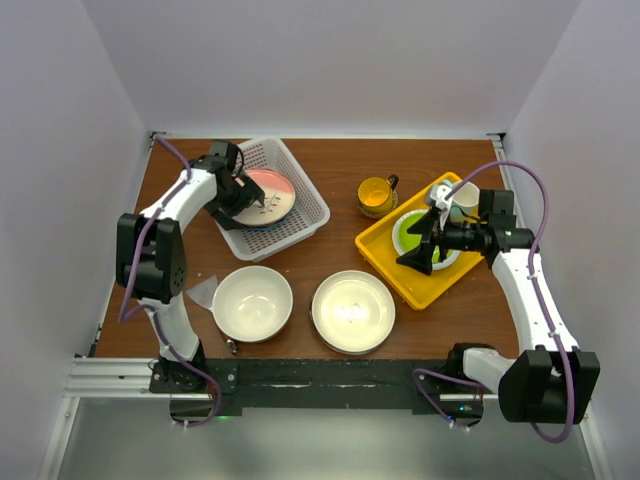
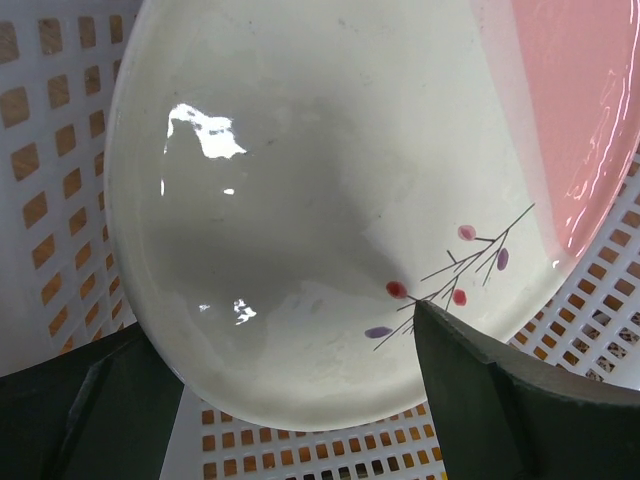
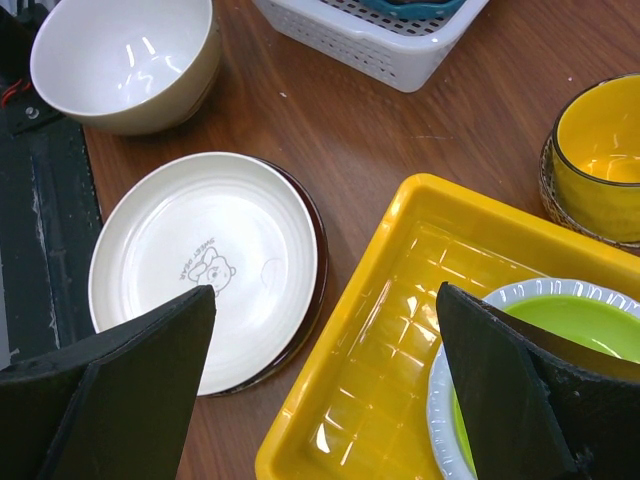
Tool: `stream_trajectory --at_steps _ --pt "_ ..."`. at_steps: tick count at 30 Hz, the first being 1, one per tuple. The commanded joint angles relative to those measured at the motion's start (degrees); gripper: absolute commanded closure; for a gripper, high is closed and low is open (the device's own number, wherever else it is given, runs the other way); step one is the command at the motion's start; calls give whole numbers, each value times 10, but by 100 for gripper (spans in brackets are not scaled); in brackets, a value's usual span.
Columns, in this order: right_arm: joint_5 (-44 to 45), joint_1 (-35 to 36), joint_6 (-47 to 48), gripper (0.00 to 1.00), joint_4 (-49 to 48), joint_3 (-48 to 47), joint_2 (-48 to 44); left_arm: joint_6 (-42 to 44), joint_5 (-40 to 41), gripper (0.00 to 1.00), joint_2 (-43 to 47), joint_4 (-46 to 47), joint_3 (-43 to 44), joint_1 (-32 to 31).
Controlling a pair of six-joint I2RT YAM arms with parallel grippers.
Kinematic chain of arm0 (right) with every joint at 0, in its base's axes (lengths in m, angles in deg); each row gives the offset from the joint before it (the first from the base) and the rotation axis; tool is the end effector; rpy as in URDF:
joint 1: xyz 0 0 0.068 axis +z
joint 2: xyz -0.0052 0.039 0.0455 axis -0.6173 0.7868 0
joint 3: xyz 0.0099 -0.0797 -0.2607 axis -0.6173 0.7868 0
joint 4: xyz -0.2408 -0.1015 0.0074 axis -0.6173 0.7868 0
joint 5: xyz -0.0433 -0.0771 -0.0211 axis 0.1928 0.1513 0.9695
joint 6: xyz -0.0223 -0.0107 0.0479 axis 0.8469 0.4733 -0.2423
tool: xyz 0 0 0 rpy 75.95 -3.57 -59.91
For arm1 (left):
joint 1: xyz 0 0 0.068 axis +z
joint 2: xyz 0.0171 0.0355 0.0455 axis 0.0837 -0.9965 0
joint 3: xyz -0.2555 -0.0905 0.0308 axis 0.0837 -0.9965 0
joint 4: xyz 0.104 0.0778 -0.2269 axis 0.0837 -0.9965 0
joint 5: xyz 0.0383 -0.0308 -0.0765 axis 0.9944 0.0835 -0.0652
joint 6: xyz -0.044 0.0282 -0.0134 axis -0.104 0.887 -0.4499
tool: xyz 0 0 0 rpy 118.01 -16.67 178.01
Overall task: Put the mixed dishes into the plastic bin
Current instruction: Place the plate in the plastic bin.
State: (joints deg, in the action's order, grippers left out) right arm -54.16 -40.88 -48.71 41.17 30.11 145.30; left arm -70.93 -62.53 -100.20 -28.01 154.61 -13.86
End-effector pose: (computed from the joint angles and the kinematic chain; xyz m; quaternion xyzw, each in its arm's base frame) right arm 0.2158 0.0212 0.2943 -0.4212 0.7068 0.3534 0.4451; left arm 0.3828 -0.0606 0.2224 -0.3945 0.8976 -0.1013 0.1684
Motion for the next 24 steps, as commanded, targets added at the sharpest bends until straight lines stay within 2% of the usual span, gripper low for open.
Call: stream_trajectory --at_steps 1,9,24 --pt "-23 -5 12 4 8 -21 -16 -7 6 7 -31 -19 25 3" --pt "-24 -7 16 4 11 -22 -19 1 -4 6 -39 -49 52 3" --pt "-27 -9 21 4 16 -23 -20 5 -60 5 1 -38 23 4"
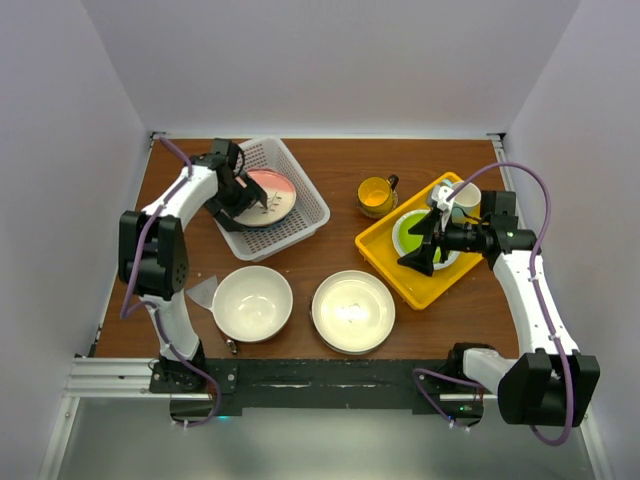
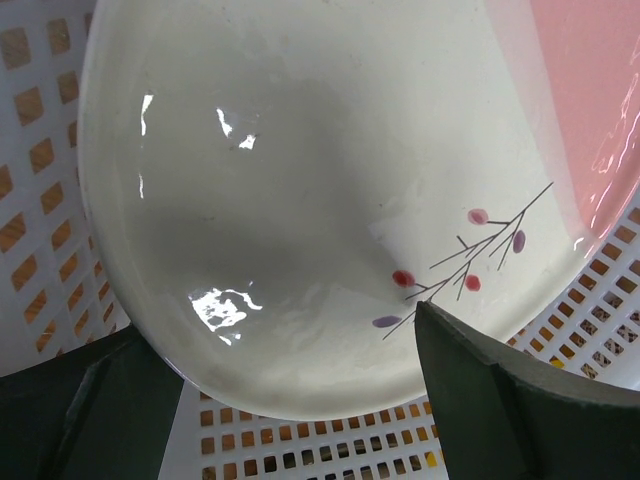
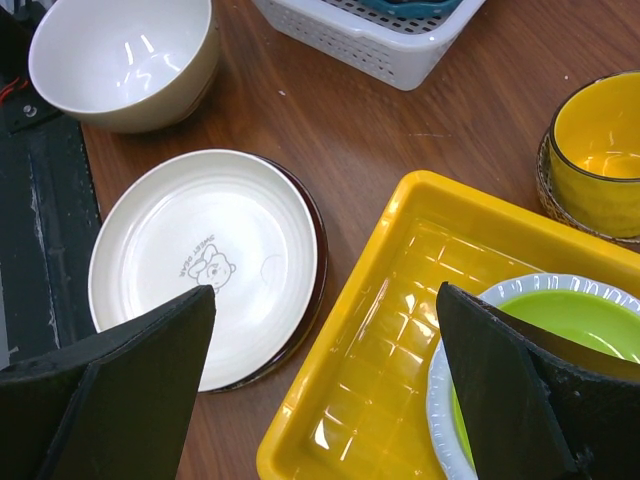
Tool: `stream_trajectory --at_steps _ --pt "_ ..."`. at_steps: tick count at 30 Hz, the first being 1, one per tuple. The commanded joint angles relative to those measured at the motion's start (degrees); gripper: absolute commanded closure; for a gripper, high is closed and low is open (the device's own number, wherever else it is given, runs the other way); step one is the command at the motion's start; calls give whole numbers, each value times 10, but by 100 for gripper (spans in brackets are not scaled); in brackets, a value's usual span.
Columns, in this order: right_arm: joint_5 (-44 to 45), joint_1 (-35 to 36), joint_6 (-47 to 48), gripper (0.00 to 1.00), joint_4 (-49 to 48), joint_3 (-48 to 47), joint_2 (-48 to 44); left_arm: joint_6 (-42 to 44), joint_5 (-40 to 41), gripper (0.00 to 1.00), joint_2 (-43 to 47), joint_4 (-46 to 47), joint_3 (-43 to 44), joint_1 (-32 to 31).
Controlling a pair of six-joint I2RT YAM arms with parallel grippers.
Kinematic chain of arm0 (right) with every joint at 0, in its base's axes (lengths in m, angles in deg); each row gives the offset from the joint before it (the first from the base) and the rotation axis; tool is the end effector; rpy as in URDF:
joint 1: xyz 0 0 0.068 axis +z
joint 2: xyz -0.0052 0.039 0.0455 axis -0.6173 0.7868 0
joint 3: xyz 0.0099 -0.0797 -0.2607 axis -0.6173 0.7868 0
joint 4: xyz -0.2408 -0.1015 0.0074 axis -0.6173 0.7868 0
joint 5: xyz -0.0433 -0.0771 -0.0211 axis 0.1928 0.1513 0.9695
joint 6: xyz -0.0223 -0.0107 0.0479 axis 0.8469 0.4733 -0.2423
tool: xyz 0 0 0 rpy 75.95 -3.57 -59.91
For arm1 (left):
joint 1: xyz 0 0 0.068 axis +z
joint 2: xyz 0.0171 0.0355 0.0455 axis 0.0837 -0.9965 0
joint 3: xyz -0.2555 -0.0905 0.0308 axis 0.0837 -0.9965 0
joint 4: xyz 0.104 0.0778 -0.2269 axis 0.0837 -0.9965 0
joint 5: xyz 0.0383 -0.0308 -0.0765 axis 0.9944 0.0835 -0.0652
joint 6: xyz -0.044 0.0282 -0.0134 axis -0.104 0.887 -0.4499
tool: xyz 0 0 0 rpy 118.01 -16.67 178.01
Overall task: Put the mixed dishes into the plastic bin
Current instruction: Place the plate in the plastic bin.
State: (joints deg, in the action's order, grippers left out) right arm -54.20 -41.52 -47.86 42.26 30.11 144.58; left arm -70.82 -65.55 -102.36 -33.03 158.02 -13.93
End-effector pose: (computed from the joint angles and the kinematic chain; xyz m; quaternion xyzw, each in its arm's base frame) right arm 0.2124 0.0190 0.2956 -0.4213 0.7072 0.3494 0.4475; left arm 0.3860 -0.0634 0.2223 -0.3913 0.9053 -0.1056 0.1272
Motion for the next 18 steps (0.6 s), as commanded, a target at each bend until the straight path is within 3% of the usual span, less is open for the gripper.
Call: stream_trajectory --at_steps 1,18 --pt "-26 -3 13 4 5 -24 -13 4 -35 5 25 14 -12 6" --pt "-31 -6 19 4 12 -26 -13 -13 -73 5 60 24 -34 12"
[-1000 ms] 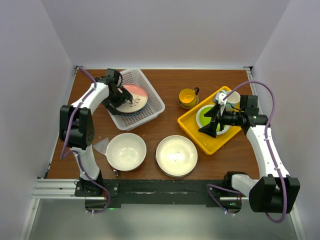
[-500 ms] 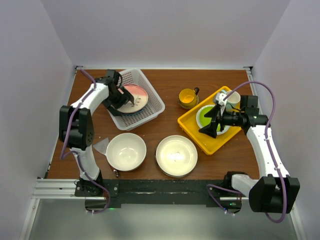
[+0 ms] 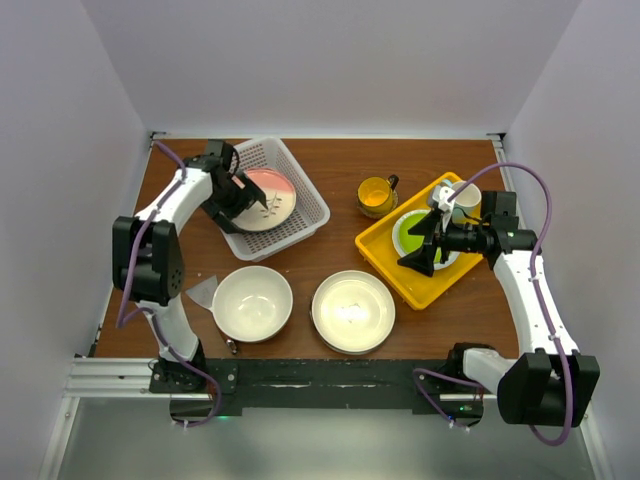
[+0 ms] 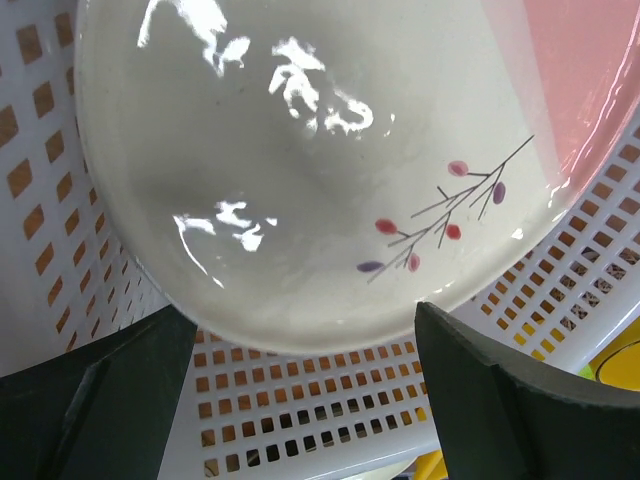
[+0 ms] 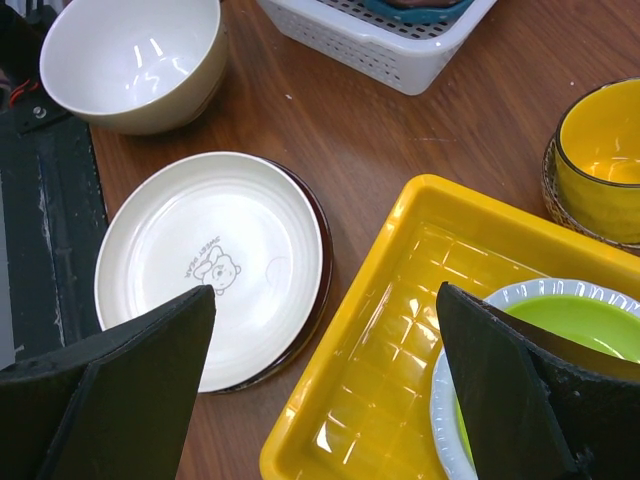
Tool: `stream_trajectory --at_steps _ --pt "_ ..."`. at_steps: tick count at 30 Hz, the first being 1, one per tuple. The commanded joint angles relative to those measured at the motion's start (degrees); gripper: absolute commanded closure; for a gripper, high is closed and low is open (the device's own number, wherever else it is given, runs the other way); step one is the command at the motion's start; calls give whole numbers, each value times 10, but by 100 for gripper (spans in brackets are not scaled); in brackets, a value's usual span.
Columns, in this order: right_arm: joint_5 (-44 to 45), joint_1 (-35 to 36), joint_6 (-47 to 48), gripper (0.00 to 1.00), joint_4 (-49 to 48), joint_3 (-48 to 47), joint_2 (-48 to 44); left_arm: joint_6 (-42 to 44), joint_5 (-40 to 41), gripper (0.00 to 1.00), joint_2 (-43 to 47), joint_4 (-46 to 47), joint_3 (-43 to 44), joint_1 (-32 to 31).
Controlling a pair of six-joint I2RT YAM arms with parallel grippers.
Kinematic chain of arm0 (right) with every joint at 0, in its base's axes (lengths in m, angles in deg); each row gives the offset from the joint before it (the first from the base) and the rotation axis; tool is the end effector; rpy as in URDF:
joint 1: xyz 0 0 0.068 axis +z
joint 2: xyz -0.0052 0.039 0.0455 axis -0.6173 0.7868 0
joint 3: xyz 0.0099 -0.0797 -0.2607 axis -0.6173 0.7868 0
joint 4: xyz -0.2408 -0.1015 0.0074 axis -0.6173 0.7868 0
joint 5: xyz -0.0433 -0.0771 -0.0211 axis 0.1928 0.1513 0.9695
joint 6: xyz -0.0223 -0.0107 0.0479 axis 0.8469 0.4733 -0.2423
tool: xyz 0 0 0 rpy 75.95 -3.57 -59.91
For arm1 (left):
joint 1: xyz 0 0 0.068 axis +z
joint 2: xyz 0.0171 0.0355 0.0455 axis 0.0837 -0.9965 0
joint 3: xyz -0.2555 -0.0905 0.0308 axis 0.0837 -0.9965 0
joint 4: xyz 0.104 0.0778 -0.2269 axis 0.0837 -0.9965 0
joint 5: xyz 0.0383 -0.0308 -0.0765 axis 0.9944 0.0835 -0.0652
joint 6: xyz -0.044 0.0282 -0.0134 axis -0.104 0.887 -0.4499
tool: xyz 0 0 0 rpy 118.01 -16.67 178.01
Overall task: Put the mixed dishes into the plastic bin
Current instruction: Place the plate in the plastic bin.
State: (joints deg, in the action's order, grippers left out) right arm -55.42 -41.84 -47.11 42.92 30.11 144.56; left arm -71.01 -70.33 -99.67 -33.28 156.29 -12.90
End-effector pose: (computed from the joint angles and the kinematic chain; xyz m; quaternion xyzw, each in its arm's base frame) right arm 0.2112 0.0182 0.2956 -0.4229 0.7021 0.3564 0.4486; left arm 0.3767 -0.0580 0.2309 -0.3932 0.9015 -0.1425 0.1109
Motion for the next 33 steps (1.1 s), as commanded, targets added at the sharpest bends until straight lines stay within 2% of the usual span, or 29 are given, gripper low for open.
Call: stream_trajectory --at_steps 1,11,20,26,33 --pt "-18 -3 12 4 5 -26 -13 -11 -27 5 31 29 -23 2" --pt "-18 -6 15 4 8 -26 -12 -10 -42 6 12 58 -27 2" --pt "-16 -8 22 4 13 -27 -11 40 -65 7 48 96 -26 2" --pt "-14 -10 38 4 24 -30 -14 111 -96 9 122 192 -79 3" --pt "-20 -15 61 4 37 -24 -32 240 -182 8 270 365 -214 6"
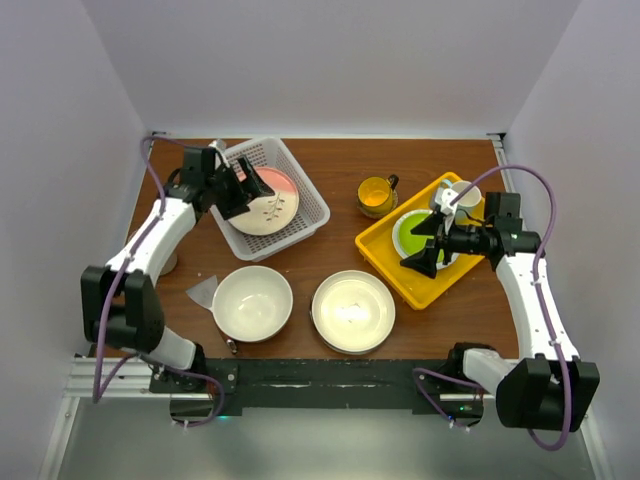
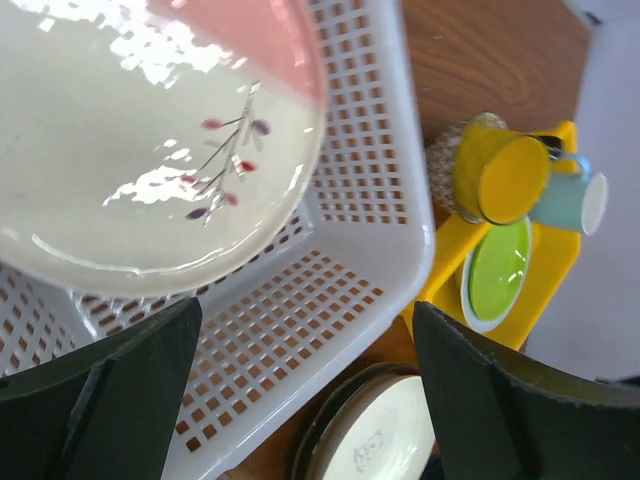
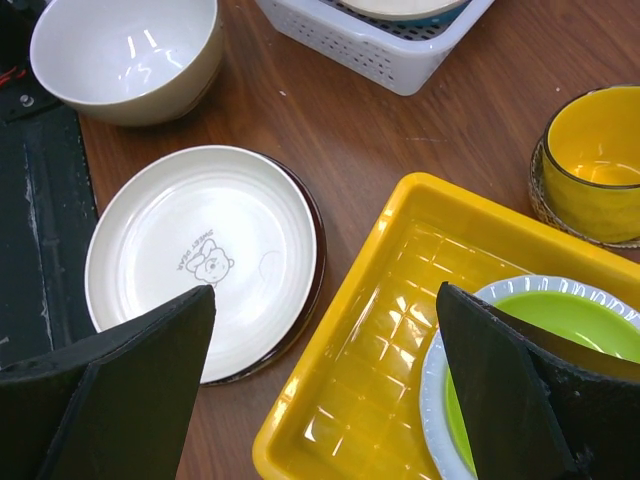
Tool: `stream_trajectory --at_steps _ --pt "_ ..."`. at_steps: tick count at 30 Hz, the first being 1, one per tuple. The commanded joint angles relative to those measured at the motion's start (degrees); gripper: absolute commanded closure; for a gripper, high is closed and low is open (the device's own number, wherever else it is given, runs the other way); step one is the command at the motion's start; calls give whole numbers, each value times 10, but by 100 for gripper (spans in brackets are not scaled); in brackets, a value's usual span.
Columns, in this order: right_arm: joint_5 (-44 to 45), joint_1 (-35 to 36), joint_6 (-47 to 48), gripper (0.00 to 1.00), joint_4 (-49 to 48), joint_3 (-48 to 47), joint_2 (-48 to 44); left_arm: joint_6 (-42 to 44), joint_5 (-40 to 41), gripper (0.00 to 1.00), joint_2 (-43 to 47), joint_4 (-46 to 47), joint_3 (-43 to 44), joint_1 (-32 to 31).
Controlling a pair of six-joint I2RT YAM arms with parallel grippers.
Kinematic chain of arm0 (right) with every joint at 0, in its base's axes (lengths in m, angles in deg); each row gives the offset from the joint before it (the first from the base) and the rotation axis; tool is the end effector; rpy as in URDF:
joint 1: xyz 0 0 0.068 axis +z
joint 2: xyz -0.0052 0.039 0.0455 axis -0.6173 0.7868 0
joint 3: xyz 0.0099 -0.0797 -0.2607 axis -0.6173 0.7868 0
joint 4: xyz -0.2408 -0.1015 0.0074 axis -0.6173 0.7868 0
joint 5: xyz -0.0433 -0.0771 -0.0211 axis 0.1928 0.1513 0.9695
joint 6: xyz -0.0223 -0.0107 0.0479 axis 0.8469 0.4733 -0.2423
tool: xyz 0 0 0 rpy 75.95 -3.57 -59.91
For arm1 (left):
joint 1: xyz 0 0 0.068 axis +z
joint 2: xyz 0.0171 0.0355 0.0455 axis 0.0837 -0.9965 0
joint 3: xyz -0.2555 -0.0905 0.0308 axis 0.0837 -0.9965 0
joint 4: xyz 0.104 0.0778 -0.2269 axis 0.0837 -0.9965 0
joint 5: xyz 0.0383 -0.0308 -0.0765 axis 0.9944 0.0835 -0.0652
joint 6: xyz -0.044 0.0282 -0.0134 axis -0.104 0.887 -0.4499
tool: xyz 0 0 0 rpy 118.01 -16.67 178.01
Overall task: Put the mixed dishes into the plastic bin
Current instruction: Place the plate in the plastic bin, then pick up the plate at the center of the board.
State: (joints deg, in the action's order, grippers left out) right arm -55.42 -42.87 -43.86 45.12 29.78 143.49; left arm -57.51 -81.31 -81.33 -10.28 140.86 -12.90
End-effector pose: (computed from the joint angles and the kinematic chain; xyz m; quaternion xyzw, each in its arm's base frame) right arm 0.2057 0.0149 0.2987 -0.4338 0.6967 0.3428 0.4570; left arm 0.3344 -0.0587 0.2816 -0.2147 0.8871 -0.2956 0.2821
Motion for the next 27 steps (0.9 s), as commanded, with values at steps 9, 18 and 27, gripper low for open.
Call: stream_trajectory --at_steps 9,18,27 --pt "-42 -6 97 4 50 -10 -26 226 -92 8 294 224 -206 16" --pt "-70 -5 393 2 272 -42 10 290 -89 0 436 252 -310 16" --pt "-56 0 585 2 397 -50 33 310 -105 0 464 247 -326 15"
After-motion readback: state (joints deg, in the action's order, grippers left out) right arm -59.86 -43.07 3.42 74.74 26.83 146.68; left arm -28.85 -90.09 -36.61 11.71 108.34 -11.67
